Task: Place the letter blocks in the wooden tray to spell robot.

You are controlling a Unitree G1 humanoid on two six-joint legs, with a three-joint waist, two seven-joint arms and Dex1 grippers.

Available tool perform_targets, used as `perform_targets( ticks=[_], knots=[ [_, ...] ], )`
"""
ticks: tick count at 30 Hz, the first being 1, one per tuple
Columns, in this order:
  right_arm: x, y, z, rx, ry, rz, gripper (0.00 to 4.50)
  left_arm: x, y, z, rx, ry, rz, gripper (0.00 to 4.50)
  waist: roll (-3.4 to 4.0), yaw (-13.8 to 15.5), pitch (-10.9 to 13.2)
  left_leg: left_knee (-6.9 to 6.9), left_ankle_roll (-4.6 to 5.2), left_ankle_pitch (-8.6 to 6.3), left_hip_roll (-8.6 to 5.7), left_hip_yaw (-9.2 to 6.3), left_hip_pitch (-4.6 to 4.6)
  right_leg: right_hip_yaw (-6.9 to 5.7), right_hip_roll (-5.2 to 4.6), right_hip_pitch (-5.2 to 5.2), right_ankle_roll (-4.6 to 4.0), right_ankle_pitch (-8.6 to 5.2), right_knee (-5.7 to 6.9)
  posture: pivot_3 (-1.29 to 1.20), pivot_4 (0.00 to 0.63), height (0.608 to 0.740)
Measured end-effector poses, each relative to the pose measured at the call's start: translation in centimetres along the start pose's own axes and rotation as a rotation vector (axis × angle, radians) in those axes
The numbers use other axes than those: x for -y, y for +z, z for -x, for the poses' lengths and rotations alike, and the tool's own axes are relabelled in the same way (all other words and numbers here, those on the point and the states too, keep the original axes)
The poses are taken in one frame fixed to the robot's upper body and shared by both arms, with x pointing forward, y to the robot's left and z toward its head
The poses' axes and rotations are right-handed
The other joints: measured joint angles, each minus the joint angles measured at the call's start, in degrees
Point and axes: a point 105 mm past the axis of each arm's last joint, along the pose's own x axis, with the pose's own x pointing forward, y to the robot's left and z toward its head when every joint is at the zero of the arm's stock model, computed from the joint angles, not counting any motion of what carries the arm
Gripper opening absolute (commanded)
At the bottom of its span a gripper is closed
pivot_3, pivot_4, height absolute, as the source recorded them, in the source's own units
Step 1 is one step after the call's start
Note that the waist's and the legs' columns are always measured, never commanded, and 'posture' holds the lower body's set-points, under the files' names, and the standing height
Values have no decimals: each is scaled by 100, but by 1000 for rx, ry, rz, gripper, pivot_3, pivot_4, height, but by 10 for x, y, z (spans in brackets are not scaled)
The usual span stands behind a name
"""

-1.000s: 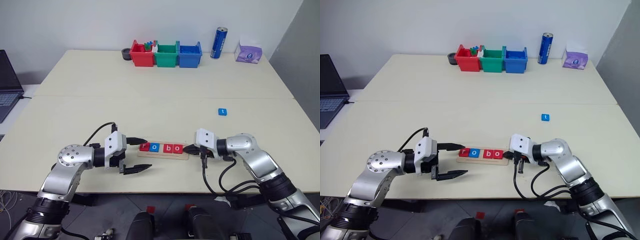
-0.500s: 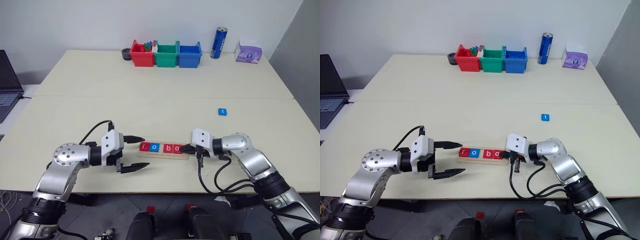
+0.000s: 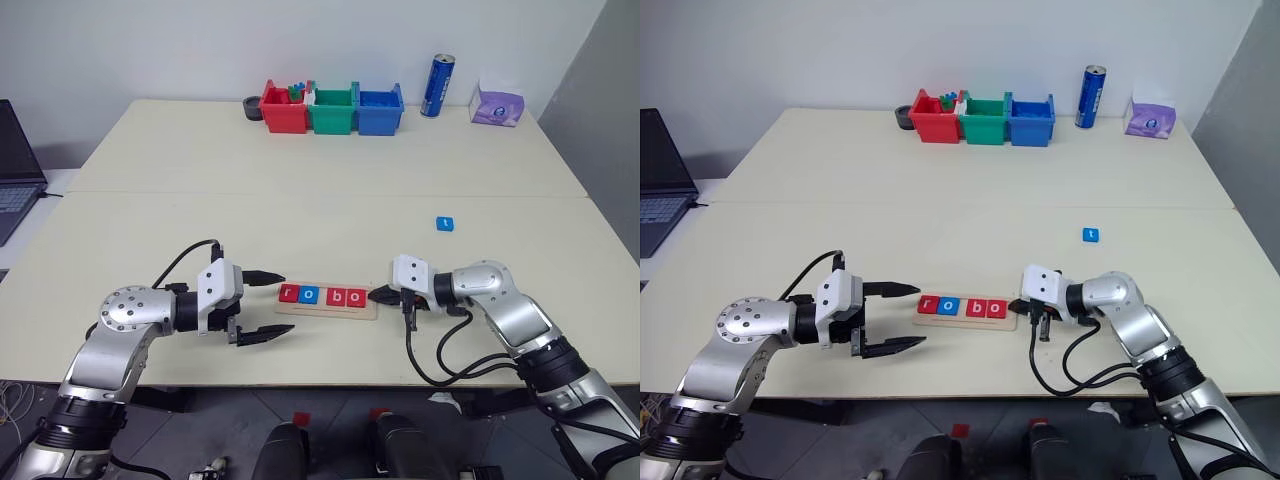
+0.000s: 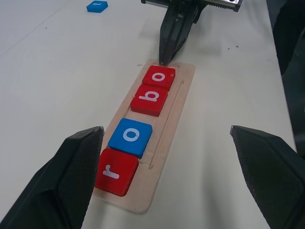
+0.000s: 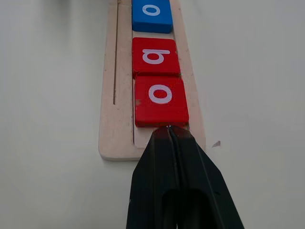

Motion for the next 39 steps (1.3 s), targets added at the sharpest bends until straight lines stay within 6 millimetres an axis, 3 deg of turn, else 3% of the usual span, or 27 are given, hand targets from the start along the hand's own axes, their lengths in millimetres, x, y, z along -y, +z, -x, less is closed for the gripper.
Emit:
perform_targets(
  ticks=[30, 34, 37, 39],
  knots=[
    [-4, 13, -22, 59, 10, -9, 37, -1, -1, 2, -13, 1, 0, 4500, 0, -1, 0, 0, 0, 0, 0, -1, 0, -1, 0, -1, -3, 2, 1, 0, 150, 740],
    [-2, 9, -17, 37, 8, -11, 37, -1, 0, 2, -13, 3, 0, 4500, 0, -1, 0, 0, 0, 0, 0, 0, 0, -1, 0, -1, -4, 2, 1, 0, 150, 740],
    [6, 3, 2, -1, -19, -28, 37, -2, 0, 2, -11, 8, 12, 4500, 1, 5, 1, 2, 0, 0, -1, -1, -3, -1, -2, -1, -3, 2, 0, 0, 150, 740],
    [15, 7, 16, 3, -69, -58, 639, -3, 1, 3, -1, 15, 20, 4500, 2, 5, 1, 2, 0, 0, -1, -1, -2, -1, -2, -2, -3, 2, 1, 0, 150, 740]
  ],
)
